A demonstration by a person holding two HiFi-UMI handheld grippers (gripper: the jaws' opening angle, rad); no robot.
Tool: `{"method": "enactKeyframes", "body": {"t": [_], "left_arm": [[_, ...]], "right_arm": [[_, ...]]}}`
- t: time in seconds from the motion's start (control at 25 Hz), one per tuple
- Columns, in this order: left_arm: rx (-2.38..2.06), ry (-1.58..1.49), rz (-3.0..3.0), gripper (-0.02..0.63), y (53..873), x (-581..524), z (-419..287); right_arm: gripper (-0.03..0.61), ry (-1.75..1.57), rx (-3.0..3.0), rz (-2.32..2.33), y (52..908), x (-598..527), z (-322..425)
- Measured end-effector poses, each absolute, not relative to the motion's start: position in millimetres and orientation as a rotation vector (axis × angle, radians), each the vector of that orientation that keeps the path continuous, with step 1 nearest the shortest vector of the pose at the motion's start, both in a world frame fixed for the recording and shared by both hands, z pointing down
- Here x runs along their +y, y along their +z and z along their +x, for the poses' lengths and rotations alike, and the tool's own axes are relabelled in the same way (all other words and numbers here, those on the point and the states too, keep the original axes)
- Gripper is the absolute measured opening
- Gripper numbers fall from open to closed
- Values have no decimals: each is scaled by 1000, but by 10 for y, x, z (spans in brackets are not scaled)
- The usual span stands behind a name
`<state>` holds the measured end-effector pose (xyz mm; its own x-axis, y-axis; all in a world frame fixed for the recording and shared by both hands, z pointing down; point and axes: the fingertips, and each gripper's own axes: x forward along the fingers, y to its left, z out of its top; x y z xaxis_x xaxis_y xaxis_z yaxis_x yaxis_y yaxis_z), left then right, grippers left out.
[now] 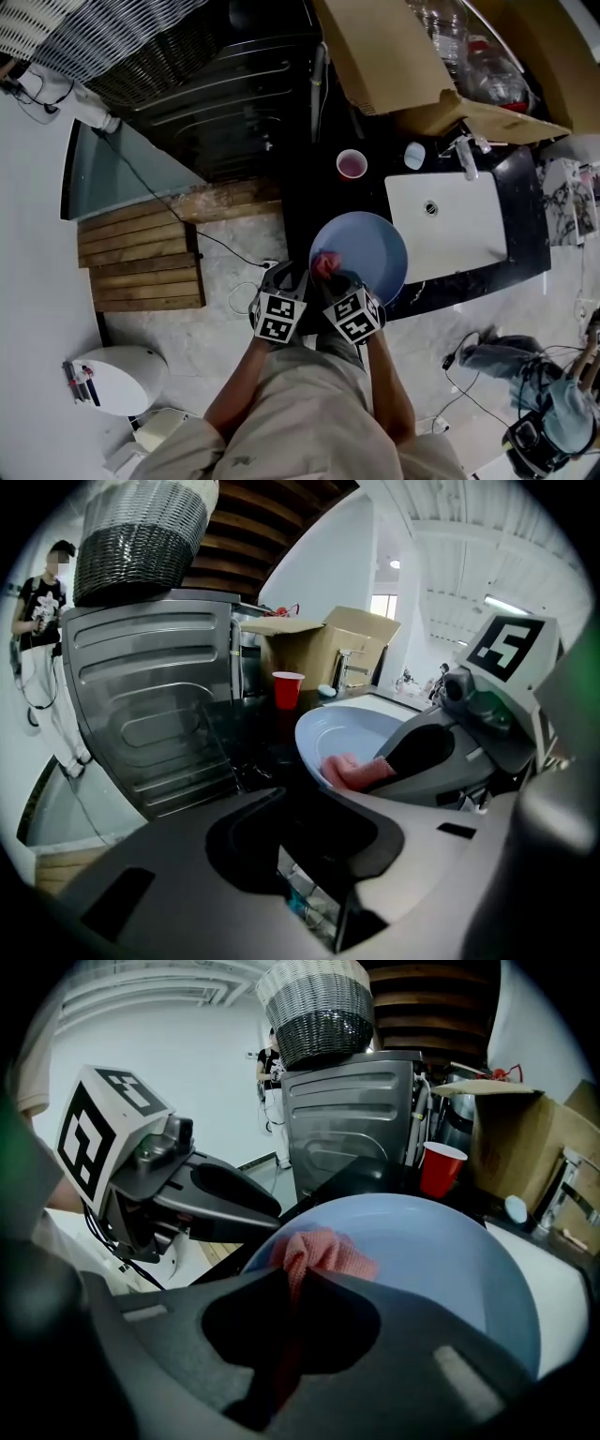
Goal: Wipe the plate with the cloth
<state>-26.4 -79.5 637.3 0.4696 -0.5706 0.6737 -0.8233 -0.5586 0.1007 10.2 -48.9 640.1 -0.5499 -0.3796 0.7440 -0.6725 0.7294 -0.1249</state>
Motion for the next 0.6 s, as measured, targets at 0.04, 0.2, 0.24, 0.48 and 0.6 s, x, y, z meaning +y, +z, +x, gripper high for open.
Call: {"method": "enactKeyframes", "body": {"t": [0.04, 0.2, 0.24, 0.48, 0.6], "left_arm": [[-1169, 815, 2313, 99, 6350, -791, -259], [-1161, 780, 2331, 100, 6281, -775, -227], [-1158, 772, 2336, 100, 6258, -775, -218], [-1134, 769, 2356, 112, 6214, -787, -156], [-1136, 784, 2354, 114, 6218, -783, -151]], "right_arm": [[25, 519, -2205, 788, 6399, -480, 106], [25, 512, -2188, 775, 6409, -416, 129], [25, 510, -2183, 771, 6409, -400, 133], [25, 504, -2157, 750, 6421, -322, 165], [25, 503, -2148, 739, 6424, -272, 185]]}}
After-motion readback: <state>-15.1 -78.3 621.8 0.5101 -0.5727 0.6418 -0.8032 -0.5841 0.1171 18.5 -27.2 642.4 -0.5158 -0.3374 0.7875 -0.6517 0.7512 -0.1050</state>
